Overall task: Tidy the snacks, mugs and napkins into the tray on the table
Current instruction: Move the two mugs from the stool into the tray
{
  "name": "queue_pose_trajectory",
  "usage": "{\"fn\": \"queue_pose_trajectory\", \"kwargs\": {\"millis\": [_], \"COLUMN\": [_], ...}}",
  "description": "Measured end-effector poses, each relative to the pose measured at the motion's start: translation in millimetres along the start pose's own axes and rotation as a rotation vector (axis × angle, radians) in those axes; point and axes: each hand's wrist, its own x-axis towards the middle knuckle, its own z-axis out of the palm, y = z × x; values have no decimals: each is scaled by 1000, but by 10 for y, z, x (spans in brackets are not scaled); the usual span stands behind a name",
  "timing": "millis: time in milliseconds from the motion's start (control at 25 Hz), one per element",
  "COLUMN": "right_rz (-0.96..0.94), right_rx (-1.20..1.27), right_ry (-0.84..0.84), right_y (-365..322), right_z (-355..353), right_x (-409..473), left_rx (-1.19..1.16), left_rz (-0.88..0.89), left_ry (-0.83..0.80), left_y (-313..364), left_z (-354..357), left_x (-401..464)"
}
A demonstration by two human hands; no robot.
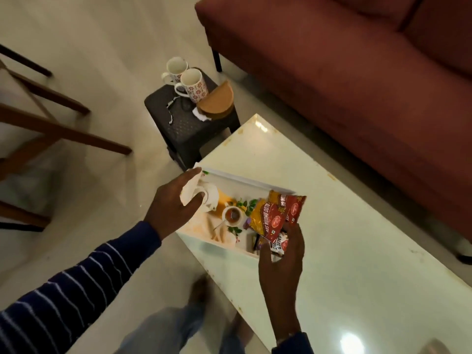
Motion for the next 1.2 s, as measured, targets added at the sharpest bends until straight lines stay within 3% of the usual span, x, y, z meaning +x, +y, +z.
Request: {"fn": "queue_pose_trajectory", "kwargs": {"millis": [320,480,760,1000,1200], "right_rz": [-50,-16,32,49,68], "right_rx": [-53,-92,-77,-102,-208], "right_ry": [-55,-65,-99,-40,-69], "right_y": [-471,-675,-1627,-2061,-2121], "right_z": [1044,1990,3504,3984,4065], "right_x": [511,808,1498,2493,3366], "left_rx": [-20,-69,-250,-328,-217], "left_rz": [-69,-61,-92,-159,-204], "left_ry": [23,56,33,-83,-246], "left_y": [-631,-1272,-2026,-2105,-2143], "left_z": [-396,-717,-1297,-1146,-764], "left_x": [781,1386,2527,3429,3945]}}
